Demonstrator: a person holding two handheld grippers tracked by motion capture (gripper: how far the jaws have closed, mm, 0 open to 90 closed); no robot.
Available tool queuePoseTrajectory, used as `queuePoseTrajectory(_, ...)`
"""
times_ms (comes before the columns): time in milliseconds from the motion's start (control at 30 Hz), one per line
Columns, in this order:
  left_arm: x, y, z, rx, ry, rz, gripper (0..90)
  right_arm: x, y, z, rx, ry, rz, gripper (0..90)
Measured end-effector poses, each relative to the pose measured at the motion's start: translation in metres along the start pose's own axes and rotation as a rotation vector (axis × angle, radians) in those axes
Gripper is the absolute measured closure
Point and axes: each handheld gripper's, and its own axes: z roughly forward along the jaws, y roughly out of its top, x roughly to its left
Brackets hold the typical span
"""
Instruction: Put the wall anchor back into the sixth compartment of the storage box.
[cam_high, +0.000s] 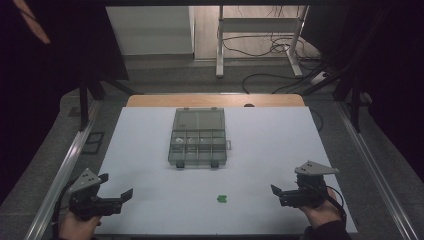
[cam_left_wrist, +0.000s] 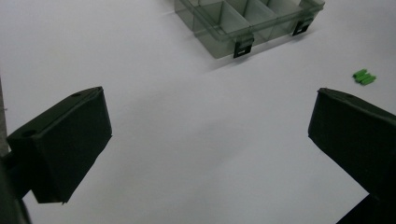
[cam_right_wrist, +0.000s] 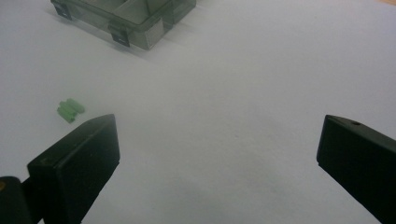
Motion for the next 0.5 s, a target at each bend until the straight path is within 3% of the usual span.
queuePoseTrajectory(133,0.0001,0.0017,0.0022,0.017,-0.010,-0.005,1.0,-0.0008,-0.0013,-0.0017,-0.003,0.005,0.005,0.0)
queuePoseTrajectory(500,-0.0042,0.0043,0.0047,0.019,-0.021,0.026,1.3,-0.0017,-0.0019,-0.0013,0.011,0.024,0.009,0.0)
